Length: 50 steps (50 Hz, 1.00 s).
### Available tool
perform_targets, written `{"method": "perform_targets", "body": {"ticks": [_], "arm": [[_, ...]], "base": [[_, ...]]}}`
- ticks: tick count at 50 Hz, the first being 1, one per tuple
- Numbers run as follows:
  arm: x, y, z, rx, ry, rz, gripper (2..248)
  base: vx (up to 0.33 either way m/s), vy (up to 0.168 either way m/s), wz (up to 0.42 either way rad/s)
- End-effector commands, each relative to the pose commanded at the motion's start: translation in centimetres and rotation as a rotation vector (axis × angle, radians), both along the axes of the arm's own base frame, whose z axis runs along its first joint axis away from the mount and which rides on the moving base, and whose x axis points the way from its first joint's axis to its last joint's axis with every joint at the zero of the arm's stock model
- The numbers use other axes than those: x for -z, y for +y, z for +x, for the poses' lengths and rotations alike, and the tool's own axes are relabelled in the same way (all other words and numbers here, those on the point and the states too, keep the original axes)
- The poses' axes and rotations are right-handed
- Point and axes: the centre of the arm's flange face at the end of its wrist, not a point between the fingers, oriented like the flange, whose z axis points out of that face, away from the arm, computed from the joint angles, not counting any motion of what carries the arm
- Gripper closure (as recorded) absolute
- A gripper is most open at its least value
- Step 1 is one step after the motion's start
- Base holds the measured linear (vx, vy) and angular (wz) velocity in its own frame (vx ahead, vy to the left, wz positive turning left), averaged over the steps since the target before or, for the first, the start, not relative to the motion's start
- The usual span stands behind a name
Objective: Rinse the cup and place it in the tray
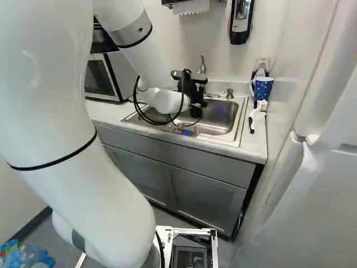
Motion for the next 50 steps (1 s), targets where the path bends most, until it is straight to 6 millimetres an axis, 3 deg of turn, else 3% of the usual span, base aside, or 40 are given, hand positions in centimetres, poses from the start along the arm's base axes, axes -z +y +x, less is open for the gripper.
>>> {"method": "perform_targets", "body": {"ticks": [50], "arm": [[0.0,7.0,2.3,-0.155,-0.001,0.0,126]], "base": [[0.0,0.0,0.0]]}}
